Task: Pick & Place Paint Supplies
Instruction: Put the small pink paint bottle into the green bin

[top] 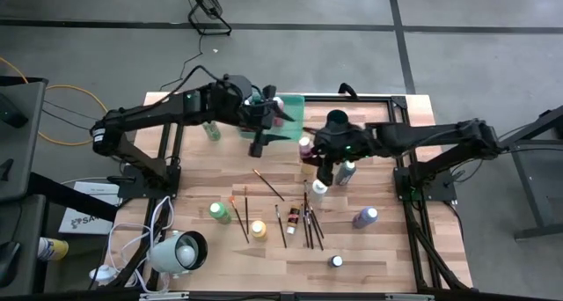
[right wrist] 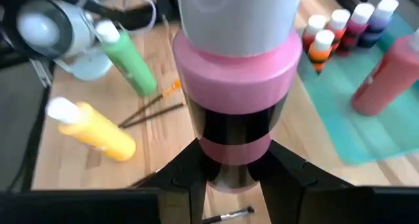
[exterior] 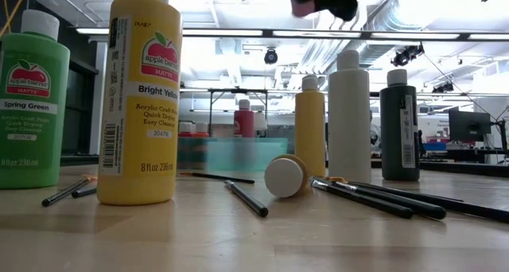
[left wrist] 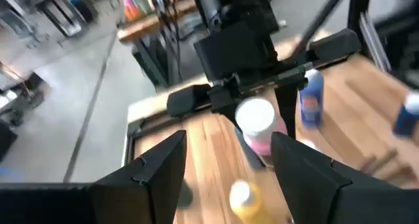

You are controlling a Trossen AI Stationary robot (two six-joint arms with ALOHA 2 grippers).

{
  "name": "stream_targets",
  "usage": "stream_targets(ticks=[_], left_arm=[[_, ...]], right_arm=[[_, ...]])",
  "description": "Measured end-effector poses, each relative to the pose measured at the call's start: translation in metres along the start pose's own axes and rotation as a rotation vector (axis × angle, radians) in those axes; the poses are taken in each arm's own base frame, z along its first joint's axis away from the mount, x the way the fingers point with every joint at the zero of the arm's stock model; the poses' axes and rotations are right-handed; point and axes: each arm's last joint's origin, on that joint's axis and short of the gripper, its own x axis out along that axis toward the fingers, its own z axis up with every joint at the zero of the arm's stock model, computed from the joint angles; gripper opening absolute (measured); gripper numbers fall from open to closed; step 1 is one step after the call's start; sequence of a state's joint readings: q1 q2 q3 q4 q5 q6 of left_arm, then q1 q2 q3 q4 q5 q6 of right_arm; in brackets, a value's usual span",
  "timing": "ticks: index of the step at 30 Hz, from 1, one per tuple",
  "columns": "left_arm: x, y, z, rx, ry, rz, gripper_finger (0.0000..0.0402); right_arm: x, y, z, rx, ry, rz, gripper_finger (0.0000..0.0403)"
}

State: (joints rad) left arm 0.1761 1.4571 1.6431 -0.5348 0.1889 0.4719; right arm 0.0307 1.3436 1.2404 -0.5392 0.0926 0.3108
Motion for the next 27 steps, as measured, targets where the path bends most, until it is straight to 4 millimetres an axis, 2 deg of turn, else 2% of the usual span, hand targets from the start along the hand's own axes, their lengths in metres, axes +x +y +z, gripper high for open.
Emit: stream_targets(ticks=[6, 8, 16, 22, 27], left_arm=[[-0.008, -0.002, -0.005, -0.007, 0.211, -0.038, 0.0216], [-0.006, -0.001, -0.004, -0.002, 0.21, -0.03, 0.0216], [0.012, -0.008, -0.02, -0.003, 0.343, -0.112, 0.0216], [0.02, -0.012, -0.031, -0.012, 0.422, -0.163, 0.0216], [0.025, -0.013, -0.035, 0.006, 0.443, -0.187, 0.0216]], right_arm=[[0.03, 0.001, -0.002, 0.0, 0.029, 0.011, 0.0107], [0.042, 0.0, -0.003, -0.003, 0.036, 0.022, 0.0107], [0.082, -0.011, 0.0, 0.016, 0.001, 0.032, 0.0107], [0.099, -0.017, 0.0, 0.031, -0.007, 0.064, 0.0107], [0.1, -0.019, 0.001, 0.034, -0.019, 0.061, 0.0107]])
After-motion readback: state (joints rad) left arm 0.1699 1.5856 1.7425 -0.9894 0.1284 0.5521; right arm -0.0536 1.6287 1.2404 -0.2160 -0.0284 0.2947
